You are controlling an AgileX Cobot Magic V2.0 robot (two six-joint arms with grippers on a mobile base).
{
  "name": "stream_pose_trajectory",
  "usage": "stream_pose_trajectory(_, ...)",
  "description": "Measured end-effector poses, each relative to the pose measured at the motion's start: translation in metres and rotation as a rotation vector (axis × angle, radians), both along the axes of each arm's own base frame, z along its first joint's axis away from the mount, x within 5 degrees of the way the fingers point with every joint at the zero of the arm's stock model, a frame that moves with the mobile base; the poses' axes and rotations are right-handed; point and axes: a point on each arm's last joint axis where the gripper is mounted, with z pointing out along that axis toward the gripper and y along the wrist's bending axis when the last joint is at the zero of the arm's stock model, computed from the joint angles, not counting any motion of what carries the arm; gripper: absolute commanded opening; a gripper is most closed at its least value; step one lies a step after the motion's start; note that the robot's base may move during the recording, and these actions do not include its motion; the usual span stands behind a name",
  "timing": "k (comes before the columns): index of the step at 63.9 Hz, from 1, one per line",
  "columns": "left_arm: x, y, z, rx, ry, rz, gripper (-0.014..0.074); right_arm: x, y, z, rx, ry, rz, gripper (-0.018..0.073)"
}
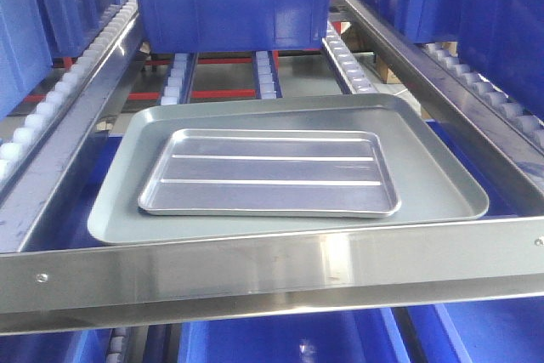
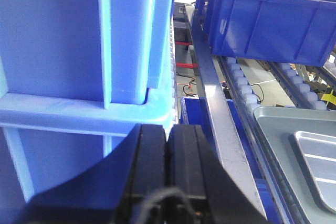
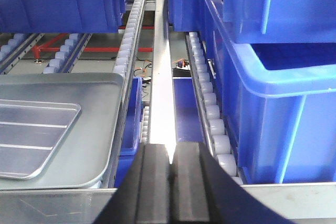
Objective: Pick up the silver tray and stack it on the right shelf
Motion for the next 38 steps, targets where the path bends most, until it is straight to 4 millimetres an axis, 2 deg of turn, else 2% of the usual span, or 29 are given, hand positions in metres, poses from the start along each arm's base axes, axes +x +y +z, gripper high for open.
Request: stream_pose_trajectory(38, 0.0, 0.0, 0.0, 0.0, 0.0, 0.0, -0.0094, 0.0, 0.0, 0.0, -0.003, 0.0, 0.0, 0.0057)
